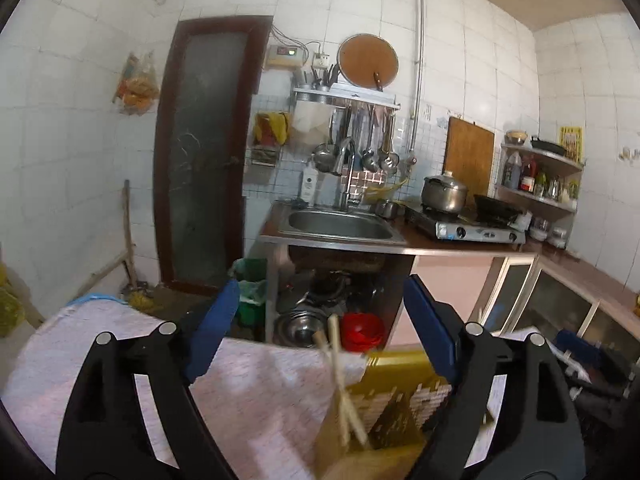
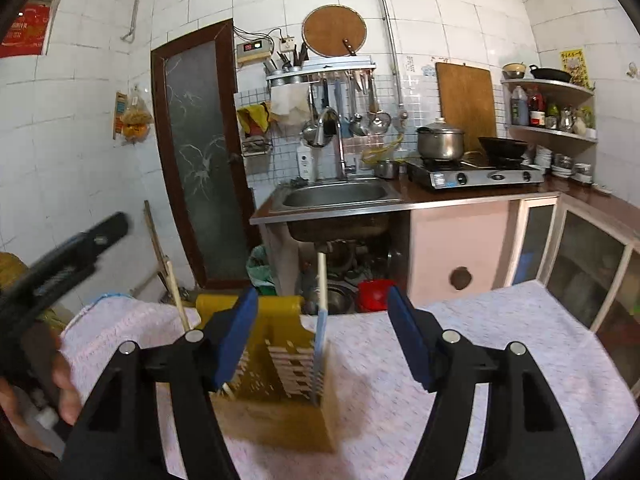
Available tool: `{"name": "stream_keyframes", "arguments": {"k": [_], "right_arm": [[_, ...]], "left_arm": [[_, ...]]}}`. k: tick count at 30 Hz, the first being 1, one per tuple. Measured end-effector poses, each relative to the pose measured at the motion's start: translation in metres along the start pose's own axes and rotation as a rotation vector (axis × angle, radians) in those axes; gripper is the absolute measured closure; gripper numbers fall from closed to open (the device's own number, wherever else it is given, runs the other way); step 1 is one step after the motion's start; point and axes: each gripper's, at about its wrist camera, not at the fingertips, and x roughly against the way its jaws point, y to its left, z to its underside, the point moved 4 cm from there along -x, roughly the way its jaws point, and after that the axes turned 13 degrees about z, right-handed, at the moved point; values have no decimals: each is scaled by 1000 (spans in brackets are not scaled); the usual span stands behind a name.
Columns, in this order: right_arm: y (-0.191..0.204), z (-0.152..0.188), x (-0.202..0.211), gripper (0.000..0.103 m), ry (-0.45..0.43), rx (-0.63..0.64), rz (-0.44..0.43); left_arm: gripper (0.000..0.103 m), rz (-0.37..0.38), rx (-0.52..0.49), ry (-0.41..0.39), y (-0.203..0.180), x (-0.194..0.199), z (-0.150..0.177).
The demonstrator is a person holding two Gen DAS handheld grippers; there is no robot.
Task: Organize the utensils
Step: 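Carry the spoon and chopstick over the yellow holder and open both grippers, then move both open grippers back down toward the remaining utensils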
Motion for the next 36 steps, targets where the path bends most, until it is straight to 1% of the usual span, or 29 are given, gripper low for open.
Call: {"name": "stream_keyframes", "arguments": {"k": [1, 3, 5, 9, 11, 14, 16, 19, 23, 25, 28, 33, 36], "right_arm": [[-2, 1, 7, 35, -1, 4, 5], [-9, 10, 29, 28, 0, 26, 19], [-12, 22, 42, 27, 13, 49, 23], [-11, 67, 59, 27, 95, 97, 1], [-10, 88, 63, 27, 132, 113, -18], [-10, 122, 62, 27, 189, 144, -21], [-12, 142, 57, 27, 229, 151, -21], [-15, 160, 50, 27, 273, 147, -24], [-15, 175, 42, 27, 318, 149, -33], [-14, 184, 37, 27, 349, 160, -36], [-10, 192, 34, 27, 368, 173, -38], [-6, 198, 31, 27, 394, 185, -39], [-3, 201, 30, 27, 407, 205, -40]], "left_arm": [[11, 1, -5, 30, 0, 13, 2], [5, -4, -2, 59, 2, 34, 9], [5, -9, 7, 96, 5, 58, 24], [5, -35, 29, 200, 11, 83, 63], [5, -40, 45, 254, 14, 94, 91], [5, -64, 42, 312, 18, 102, 131], [5, -69, 45, 347, 18, 102, 151], [5, -75, 62, 430, 24, 96, 187], [5, -90, 81, 502, 31, 88, 217], [5, -89, 100, 536, 35, 84, 228], [5, -91, 112, 586, 37, 79, 243], [5, -113, 66, 648, 29, 72, 256], [5, -118, 58, 651, 28, 71, 257]]}}
